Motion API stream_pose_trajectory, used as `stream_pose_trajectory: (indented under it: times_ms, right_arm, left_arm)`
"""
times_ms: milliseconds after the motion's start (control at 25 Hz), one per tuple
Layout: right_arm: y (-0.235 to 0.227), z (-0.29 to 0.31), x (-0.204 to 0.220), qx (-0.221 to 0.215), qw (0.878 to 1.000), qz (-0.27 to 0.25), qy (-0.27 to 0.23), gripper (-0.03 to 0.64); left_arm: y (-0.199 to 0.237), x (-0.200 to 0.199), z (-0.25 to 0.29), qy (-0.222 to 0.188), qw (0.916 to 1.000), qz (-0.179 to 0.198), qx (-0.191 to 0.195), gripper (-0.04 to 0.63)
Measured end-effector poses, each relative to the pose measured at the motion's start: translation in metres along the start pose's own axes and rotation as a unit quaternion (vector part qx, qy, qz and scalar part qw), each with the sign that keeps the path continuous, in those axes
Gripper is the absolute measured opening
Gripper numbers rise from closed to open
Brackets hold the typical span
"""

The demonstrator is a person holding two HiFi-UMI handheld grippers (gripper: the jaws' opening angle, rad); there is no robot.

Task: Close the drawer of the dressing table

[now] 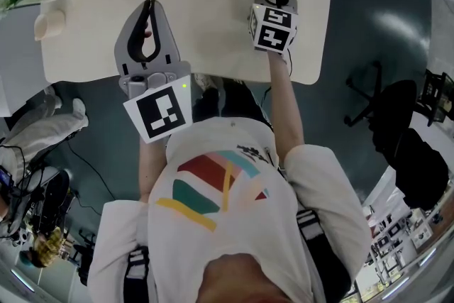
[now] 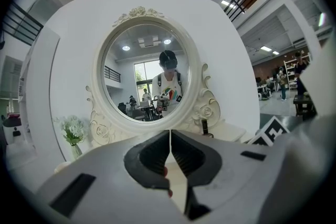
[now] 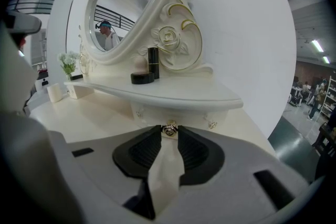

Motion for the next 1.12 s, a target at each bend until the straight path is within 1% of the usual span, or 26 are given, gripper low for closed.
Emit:
stream_pose_trajectory:
  times_ms: [120,360,480,600,880,1000,1120]
  right_arm:
    - [0.0,-0.004,0.0,0.005,1.0,0.0,-0.005,0.08]
    - [0.002,-0.019,-0.005,0.006,1.0,-0.003,-0.02,0.046]
    - [0.002,-0.03,-0.017,0.006,0.999,-0.002,-0.041,0.012]
    - [0.007,-0.041,-0.032,0.0,0.998,-0.001,-0.066,0.002]
    - [0.027,-0.077,-0.08,-0.039,0.99,-0.006,-0.134,0.0]
    - [0.042,-0.099,-0.099,-0.063,0.983,-0.016,-0.169,0.0]
    - [0.062,-0.123,-0.117,-0.092,0.974,-0.031,-0.205,0.0]
  left_arm:
    - [0.0,-0.001,-0.004,0.0,1.0,0.001,-0.002,0.009]
    - [0.003,-0.005,-0.011,-0.011,0.9999,-0.001,-0.009,0.009]
    - [0.004,-0.009,-0.016,-0.019,0.9997,-0.002,-0.013,0.009]
    - [0.006,-0.013,-0.022,-0.026,0.9995,-0.005,-0.017,0.009]
    - [0.016,-0.023,-0.041,-0.043,0.998,-0.02,-0.041,0.009]
    - [0.024,-0.028,-0.05,-0.047,0.997,-0.023,-0.057,0.009]
    - [0.032,-0.031,-0.059,-0.054,0.9951,-0.039,-0.073,0.009]
Point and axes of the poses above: the fingertips, and each gripper's own axes: z forward along the fingers, y to its left, x out of its underside, the point moved 10 cm from there along -z, backward along the fingers, and after that the axes turned 12 degrees about z, right-handed, at the moved point
